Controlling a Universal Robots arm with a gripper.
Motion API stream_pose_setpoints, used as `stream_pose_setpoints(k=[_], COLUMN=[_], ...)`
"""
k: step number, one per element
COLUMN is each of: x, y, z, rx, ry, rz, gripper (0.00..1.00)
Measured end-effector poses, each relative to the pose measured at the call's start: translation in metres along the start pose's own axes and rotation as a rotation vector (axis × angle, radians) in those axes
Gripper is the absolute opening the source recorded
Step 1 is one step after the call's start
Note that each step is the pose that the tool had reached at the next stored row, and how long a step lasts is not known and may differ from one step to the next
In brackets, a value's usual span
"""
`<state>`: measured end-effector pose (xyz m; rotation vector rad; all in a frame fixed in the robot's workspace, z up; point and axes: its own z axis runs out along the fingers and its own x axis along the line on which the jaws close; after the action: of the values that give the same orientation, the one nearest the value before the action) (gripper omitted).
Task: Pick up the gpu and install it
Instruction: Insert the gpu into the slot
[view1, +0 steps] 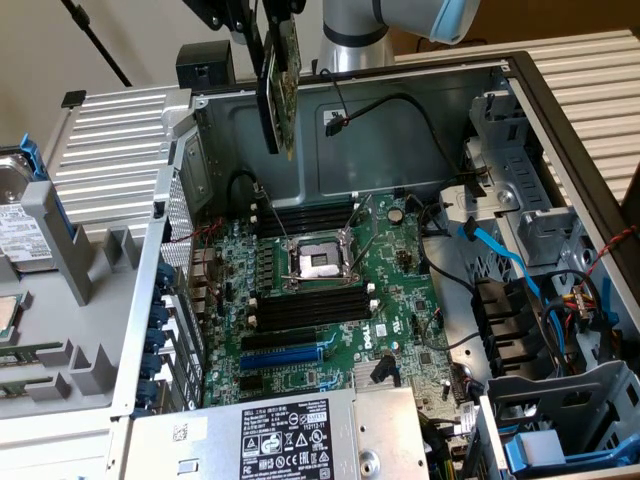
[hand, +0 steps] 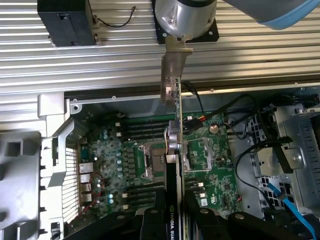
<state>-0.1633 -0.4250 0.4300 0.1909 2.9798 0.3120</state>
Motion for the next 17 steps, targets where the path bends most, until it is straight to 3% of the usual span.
stream_pose_setpoints(k=[3,5,17], x=[0.0001,-0.0001,-0.0001], y=[0.0005,0.0005,0.0005], z=[0.0002,0.0002,0.0005], rx=[0.0014,0.0003,-0.0257], ry=[-0.0003,0.0027,0.0476], rz=[0.000,-0.014,-0.218], gripper=[0.26,0.26,0.26])
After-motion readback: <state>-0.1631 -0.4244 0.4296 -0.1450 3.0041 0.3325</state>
